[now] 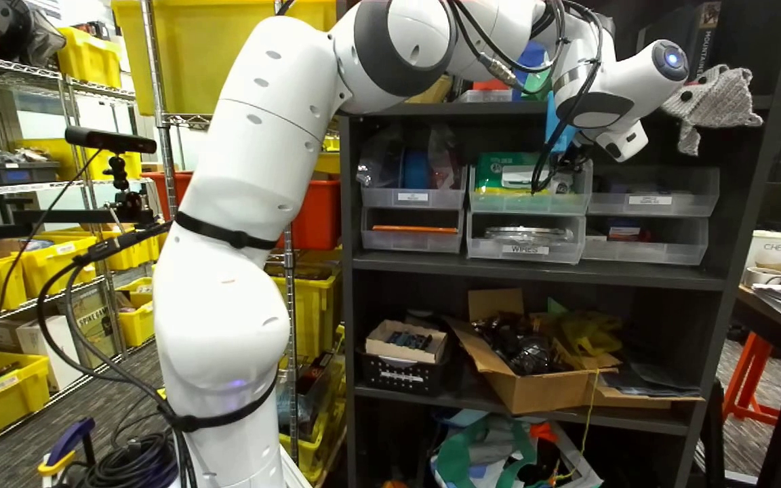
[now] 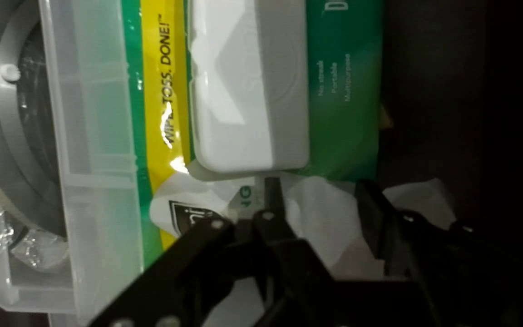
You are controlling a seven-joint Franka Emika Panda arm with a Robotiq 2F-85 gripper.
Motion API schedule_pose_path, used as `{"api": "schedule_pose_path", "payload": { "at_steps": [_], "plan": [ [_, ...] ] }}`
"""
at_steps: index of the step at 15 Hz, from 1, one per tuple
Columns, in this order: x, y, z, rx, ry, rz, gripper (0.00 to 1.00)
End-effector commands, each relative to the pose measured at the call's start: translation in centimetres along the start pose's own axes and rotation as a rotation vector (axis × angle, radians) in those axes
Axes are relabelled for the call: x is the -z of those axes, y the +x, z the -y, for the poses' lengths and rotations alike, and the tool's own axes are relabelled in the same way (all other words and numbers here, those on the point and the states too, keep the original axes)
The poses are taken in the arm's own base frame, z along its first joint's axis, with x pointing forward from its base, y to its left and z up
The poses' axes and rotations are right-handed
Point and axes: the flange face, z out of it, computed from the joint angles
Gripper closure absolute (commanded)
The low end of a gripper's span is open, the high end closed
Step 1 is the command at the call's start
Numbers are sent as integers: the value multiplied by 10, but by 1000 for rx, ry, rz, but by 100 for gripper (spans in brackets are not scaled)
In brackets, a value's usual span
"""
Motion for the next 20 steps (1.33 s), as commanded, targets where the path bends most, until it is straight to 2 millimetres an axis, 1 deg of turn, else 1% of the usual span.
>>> {"api": "schedule_pose_path", "payload": {
  "at_steps": [1, 3, 7, 9, 12, 15, 17, 20],
  "plan": [
    [2, 4, 10, -17, 20, 2, 87],
    [4, 3, 10, -17, 26, 8, 100],
    [14, 4, 6, -16, 39, 15, 100],
    [24, 6, -1, -25, 56, 23, 100],
    [41, 10, -16, -44, 81, 38, 100],
    [65, 16, -40, -65, 123, 54, 100],
    [86, 18, -54, -72, 172, 50, 100],
    [127, 19, -68, -74, 290, 31, 100]
  ]
}}
